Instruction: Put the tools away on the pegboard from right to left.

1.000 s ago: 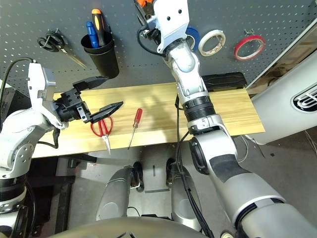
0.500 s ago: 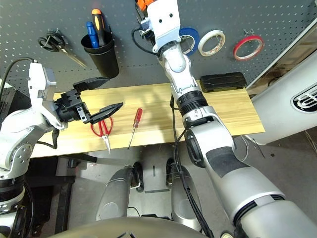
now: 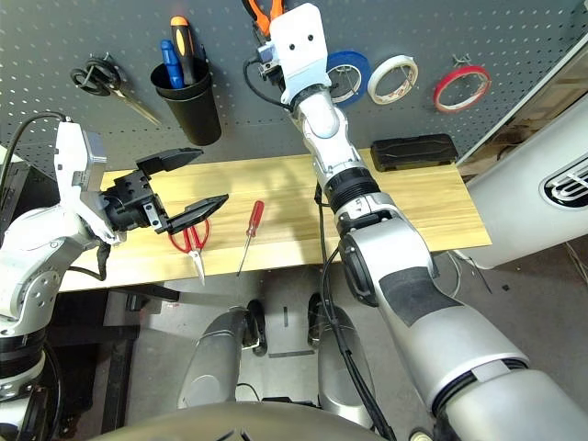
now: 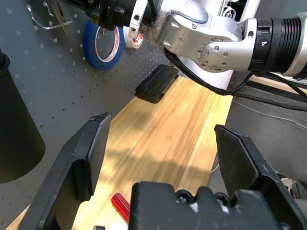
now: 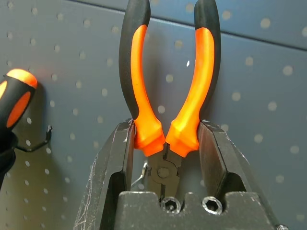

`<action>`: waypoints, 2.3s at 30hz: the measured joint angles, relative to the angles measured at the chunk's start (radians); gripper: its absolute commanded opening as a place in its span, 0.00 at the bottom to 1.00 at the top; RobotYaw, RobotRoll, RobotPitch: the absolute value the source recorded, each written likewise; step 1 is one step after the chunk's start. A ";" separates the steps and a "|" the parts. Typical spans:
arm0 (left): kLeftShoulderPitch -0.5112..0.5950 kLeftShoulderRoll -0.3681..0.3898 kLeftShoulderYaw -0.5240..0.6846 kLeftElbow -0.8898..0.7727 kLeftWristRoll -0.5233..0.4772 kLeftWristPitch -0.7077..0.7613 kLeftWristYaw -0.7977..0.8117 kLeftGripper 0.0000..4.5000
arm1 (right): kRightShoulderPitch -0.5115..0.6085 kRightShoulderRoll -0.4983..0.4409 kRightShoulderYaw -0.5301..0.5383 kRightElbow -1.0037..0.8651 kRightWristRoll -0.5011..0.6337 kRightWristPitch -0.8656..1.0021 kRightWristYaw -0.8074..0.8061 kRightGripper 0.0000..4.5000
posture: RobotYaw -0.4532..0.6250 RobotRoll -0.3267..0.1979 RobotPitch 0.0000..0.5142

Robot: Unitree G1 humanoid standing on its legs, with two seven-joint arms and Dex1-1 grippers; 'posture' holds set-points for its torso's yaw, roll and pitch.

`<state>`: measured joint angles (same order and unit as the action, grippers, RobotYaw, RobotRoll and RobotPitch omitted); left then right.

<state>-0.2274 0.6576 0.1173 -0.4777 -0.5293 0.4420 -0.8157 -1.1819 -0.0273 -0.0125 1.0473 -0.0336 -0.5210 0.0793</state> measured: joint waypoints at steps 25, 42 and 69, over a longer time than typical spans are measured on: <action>-0.037 -0.014 -0.021 -0.018 -0.001 0.045 0.042 1.00 | 0.110 -0.115 -0.003 -0.396 0.127 0.190 0.257 1.00 | 0.46 0.62 0.39; -0.027 -0.022 -0.104 0.029 0.054 0.124 0.099 1.00 | 0.425 -0.546 0.010 -0.968 0.523 0.981 0.869 1.00 | 0.40 0.62 0.39; -0.194 -0.332 -0.332 0.467 0.362 0.262 0.386 1.00 | 0.703 -0.632 0.066 -0.608 0.346 0.439 1.366 1.00 | 0.38 0.62 0.51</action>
<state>-0.4216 0.3256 -0.2146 -0.0110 -0.1670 0.7036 -0.4292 -0.4793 -0.6596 0.0534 0.4394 0.3123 -0.0815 1.4457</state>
